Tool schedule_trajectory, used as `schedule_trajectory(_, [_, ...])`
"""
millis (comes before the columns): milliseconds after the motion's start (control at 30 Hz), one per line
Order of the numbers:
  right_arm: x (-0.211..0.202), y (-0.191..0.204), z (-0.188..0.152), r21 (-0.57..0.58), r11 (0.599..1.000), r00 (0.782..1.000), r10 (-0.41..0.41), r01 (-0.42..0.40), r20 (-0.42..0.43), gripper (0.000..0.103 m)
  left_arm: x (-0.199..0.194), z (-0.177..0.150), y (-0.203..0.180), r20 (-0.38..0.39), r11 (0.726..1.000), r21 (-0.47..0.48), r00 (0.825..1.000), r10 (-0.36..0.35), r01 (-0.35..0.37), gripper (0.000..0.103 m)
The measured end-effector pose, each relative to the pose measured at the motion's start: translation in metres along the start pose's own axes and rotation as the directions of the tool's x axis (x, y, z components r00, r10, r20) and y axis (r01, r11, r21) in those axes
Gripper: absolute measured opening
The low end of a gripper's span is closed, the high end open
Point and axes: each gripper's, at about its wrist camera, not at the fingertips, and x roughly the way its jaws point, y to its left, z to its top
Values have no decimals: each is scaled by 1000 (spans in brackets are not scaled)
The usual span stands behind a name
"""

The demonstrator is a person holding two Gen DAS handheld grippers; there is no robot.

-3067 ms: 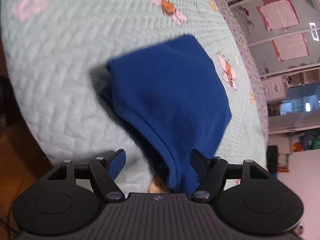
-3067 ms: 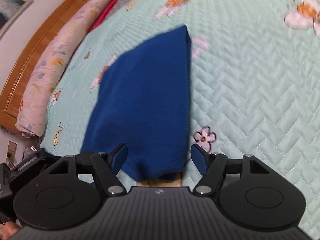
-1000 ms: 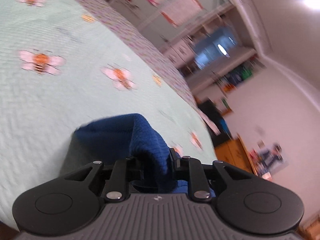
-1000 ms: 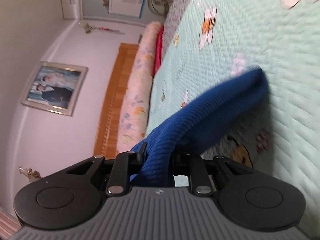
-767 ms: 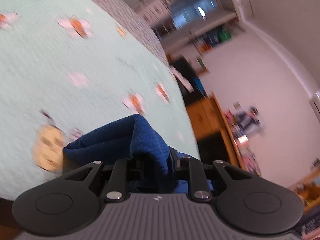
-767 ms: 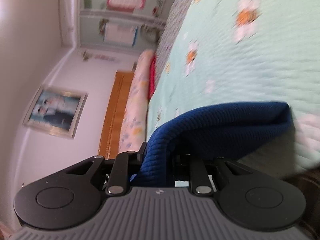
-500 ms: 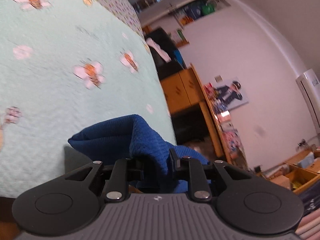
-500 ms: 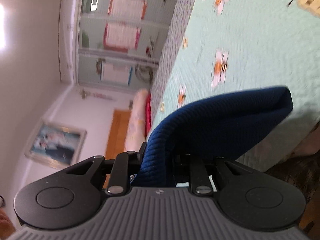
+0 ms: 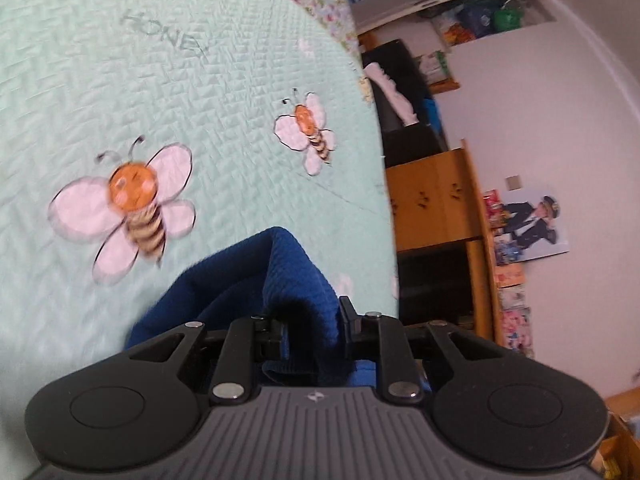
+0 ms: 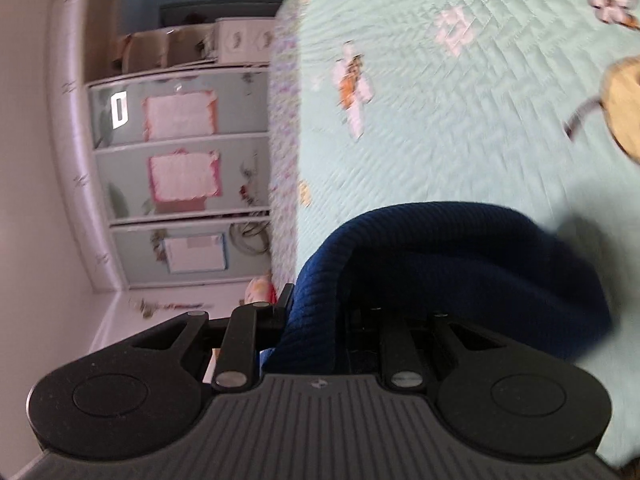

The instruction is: Fold clothes

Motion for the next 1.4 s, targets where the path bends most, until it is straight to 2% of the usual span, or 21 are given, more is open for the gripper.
schedule_trajectory(67, [26,-11,29,39,999,1000,-19,19,6,25,23,16,8,-32,1000,2,999,14,-14,29])
schedule_trajectory(167, [56,-30,64,87,996,999,-31,30,9,38,55,41,26,-82,999,0,996,34,-35,35])
schedule_trajectory(233, [68,-41,79,105,994,1000,-9,8,8,47,52,49,39,-21,999,-45,1000,18,-19,40])
schedule_trajectory(267, [71,-42,81,100,994,999,30,-31,10,55,49,53,46,20,998,-68,1000,6,-4,45])
schedule_trajectory(300, [73,-43,83,96,993,998,69,-70,12,60,46,57,52,61,996,-91,998,-5,11,56])
schedule_trajectory(333, [74,-44,84,94,990,994,105,-106,13,61,41,60,57,100,994,-104,995,-25,35,60])
schedule_trajectory(433, [69,-44,84,85,978,982,189,-189,17,63,24,57,53,142,998,-37,989,-43,48,60])
schedule_trajectory(533, [52,-32,73,-17,972,972,234,-233,29,64,13,30,38,110,991,127,993,-50,36,60])
schedule_trajectory(600, [36,-20,57,-154,965,974,222,-212,50,64,10,6,29,69,971,238,996,-54,37,60])
schedule_trajectory(700, [25,-10,34,-287,945,983,179,-158,48,64,14,-27,26,23,947,316,997,-78,67,60])
schedule_trajectory(833, [39,-14,19,-327,941,993,112,-89,49,63,33,-41,11,21,920,391,999,-42,31,60])
schedule_trajectory(967, [64,-20,28,-303,953,998,43,-24,56,59,53,-42,4,27,892,452,1000,11,-22,60])
schedule_trajectory(1033, [86,-30,36,-304,951,998,-37,49,42,52,63,-39,9,24,884,465,999,39,-46,59])
schedule_trajectory(1067, [97,-37,42,-313,940,991,-120,133,63,38,68,-38,11,23,880,472,998,54,-58,50])
schedule_trajectory(1100, [103,-44,46,-306,938,986,-150,164,70,15,73,-36,13,22,875,479,997,68,-70,50])
schedule_trajectory(1133, [102,-50,49,-283,948,989,-130,143,65,16,78,-35,16,21,870,485,996,82,-82,50])
schedule_trajectory(1167, [97,-52,51,-285,952,994,-91,107,67,22,72,-32,18,41,871,486,998,55,-68,50])
schedule_trajectory(1233, [81,-47,54,-338,940,996,-6,37,91,38,49,-24,24,146,876,479,989,-14,-59,58])
schedule_trajectory(1267, [77,-45,60,-363,930,993,-8,50,114,50,46,-18,30,189,880,469,982,-12,-79,67])
schedule_trajectory(1300, [73,-44,66,-388,920,990,-10,63,138,55,42,-12,35,230,883,458,973,-11,-99,70])
schedule_trajectory(1400, [75,-43,84,-417,903,986,-36,103,164,55,56,10,53,199,916,386,979,39,-115,69])
